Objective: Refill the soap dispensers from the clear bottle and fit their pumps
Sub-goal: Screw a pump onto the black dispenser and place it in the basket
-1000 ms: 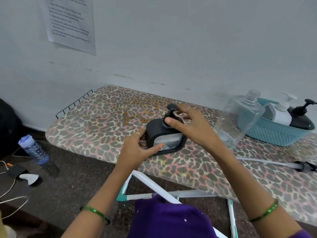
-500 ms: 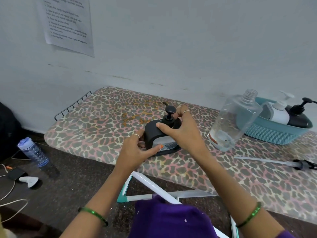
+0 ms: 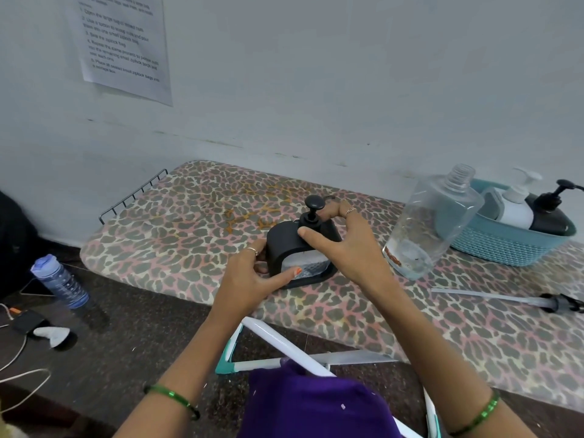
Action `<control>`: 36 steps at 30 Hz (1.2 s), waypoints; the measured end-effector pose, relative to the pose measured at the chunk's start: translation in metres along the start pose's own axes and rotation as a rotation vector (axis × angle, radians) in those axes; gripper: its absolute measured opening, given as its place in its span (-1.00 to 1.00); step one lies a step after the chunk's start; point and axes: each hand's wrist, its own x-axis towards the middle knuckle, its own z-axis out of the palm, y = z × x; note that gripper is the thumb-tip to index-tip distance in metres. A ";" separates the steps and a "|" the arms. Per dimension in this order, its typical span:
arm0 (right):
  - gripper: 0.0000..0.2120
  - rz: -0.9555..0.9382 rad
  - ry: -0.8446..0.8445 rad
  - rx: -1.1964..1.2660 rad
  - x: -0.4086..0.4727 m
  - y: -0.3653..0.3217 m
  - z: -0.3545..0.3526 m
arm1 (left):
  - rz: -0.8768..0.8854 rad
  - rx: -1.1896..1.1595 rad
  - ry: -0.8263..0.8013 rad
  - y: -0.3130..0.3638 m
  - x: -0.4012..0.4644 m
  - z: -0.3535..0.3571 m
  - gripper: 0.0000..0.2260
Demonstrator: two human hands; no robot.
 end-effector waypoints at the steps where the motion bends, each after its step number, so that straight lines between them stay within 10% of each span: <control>1: -0.69 -0.004 0.026 -0.027 0.001 0.001 0.003 | -0.005 0.002 -0.002 0.001 0.000 0.000 -0.52; 36: -0.72 -0.026 -0.004 -0.072 0.000 -0.007 -0.005 | -0.021 0.014 0.007 -0.003 0.001 0.001 -0.58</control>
